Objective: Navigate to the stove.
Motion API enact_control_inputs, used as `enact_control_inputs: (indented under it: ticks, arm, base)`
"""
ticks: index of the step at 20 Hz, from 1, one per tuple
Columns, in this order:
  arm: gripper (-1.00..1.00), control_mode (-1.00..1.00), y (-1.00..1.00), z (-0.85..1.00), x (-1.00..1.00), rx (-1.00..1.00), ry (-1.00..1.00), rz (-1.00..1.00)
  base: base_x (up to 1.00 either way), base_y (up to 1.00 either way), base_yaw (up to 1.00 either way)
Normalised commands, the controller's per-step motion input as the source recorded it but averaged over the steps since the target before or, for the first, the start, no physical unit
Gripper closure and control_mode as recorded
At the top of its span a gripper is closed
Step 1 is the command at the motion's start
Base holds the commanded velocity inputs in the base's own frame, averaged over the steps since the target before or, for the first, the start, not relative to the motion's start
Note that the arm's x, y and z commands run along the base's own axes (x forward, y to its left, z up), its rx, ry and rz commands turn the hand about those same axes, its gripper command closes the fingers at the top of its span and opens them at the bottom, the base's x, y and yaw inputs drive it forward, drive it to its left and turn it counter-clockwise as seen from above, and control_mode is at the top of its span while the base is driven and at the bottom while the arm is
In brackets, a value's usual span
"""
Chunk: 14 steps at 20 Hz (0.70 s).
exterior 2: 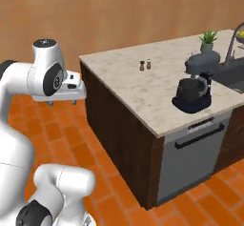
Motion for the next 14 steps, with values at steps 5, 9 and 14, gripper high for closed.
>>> enact_control_inputs:
  ticks: [5, 9, 14]
  arm:
    - [-1.00, 1.00, 0.00, 0.00, 0.00, 0.00, 0.00, 0.00]
    - [-1.00, 1.00, 0.00, 0.00, 0.00, 0.00, 0.00, 0.00]
    - [-1.00, 1.00, 0.00, 0.00, 0.00, 0.00, 0.00, 0.00]
  base:
    - [0.00, -0.06, -1.00]
    - [0.00, -0.08, -0.99]
    - [0.04, -0.19, -0.95]
